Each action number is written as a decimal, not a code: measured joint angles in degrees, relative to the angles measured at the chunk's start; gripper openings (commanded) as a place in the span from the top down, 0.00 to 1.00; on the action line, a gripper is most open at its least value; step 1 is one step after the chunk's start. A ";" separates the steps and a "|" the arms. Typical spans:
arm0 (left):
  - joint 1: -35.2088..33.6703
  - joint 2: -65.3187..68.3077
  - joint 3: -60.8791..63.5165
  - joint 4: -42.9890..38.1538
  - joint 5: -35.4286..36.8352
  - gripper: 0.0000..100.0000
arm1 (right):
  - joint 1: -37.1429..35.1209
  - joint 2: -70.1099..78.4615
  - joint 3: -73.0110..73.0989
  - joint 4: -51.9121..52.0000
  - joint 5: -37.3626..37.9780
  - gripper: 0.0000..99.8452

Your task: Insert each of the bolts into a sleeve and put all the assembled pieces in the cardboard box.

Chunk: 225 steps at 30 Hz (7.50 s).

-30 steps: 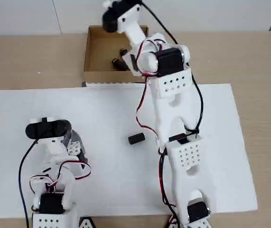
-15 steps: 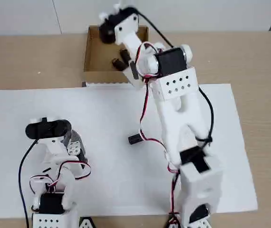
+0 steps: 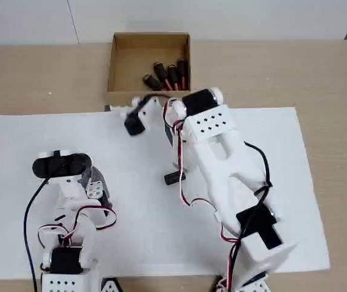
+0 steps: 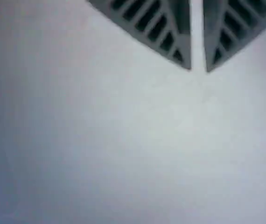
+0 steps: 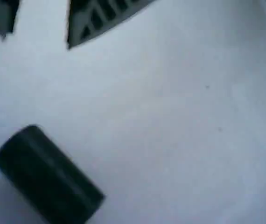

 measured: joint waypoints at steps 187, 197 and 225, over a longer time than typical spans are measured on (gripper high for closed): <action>-2.02 91.34 -65.93 46.24 -89.76 0.91 | 32.44 -45.98 39.91 -3.16 -24.26 1.00; -2.02 91.34 -63.74 42.55 -90.99 0.91 | 32.44 -45.98 39.91 -3.16 -24.26 1.00; -2.02 108.22 -67.96 38.33 -91.25 0.96 | 32.44 -45.98 39.91 -3.16 -24.26 1.00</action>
